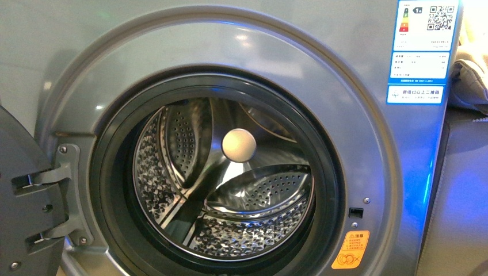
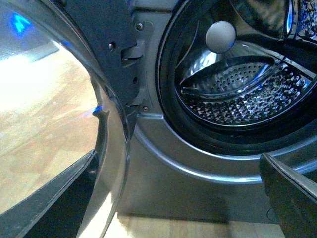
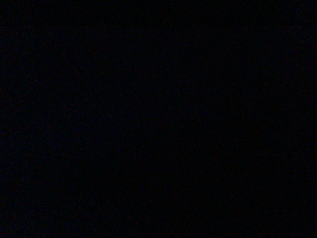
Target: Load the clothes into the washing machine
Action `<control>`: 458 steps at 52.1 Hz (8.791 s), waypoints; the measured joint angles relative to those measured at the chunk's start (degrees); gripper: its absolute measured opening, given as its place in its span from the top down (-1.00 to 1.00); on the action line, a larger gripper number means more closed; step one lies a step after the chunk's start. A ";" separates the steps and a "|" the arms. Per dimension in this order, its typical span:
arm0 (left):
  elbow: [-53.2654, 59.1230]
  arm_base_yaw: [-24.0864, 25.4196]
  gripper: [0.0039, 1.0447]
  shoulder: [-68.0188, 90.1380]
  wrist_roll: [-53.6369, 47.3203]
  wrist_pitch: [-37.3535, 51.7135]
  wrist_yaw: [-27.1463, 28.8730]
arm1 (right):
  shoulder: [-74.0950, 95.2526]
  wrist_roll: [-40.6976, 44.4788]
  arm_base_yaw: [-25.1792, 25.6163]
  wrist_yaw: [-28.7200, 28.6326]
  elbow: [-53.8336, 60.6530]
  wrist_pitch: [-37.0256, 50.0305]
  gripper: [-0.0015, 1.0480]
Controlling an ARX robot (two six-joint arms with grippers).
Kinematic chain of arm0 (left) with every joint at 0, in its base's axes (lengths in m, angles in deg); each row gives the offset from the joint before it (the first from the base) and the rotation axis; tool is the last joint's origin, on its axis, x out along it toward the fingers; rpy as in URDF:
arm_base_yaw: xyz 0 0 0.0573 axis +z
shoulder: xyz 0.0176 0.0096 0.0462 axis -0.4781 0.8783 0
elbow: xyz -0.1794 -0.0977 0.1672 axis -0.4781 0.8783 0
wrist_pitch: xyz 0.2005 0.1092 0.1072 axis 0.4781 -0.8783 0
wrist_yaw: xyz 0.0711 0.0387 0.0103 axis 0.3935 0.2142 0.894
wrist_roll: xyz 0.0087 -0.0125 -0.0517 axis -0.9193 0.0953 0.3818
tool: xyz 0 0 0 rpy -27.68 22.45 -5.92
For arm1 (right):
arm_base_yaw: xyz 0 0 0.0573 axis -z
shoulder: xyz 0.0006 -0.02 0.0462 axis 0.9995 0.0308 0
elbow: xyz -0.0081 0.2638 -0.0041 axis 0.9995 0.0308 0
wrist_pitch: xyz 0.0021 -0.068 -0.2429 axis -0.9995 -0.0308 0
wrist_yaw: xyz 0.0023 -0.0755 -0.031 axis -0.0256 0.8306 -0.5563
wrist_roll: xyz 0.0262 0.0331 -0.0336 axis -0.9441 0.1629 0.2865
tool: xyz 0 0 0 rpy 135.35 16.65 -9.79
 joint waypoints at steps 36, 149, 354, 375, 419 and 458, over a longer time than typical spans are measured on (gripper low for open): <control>0.02 0.00 -0.88 0.00 0.00 0.00 0.00 | 6.67 0.17 -2.32 -0.09 -4.28 1.81 -0.85; 0.02 -0.02 -0.88 0.00 0.00 0.00 0.00 | -91.10 -2.38 -11.63 -6.36 30.77 9.40 0.83; -49.29 -14.29 -0.88 70.51 1.46 41.40 -30.88 | -85.81 -2.43 -69.42 -3.58 -14.49 -26.03 0.83; -49.44 -18.86 -0.88 75.65 7.06 54.16 -42.75 | -85.94 -2.43 -69.42 -3.56 -14.49 -26.03 0.83; -58.75 -23.67 -0.88 87.52 10.10 64.37 -19.28 | -86.01 -2.38 -69.37 -3.15 -14.47 -25.77 0.83; -55.30 -22.80 0.76 87.34 7.72 65.11 -14.47 | -86.14 -2.43 -69.42 -3.65 -14.47 -25.68 -0.84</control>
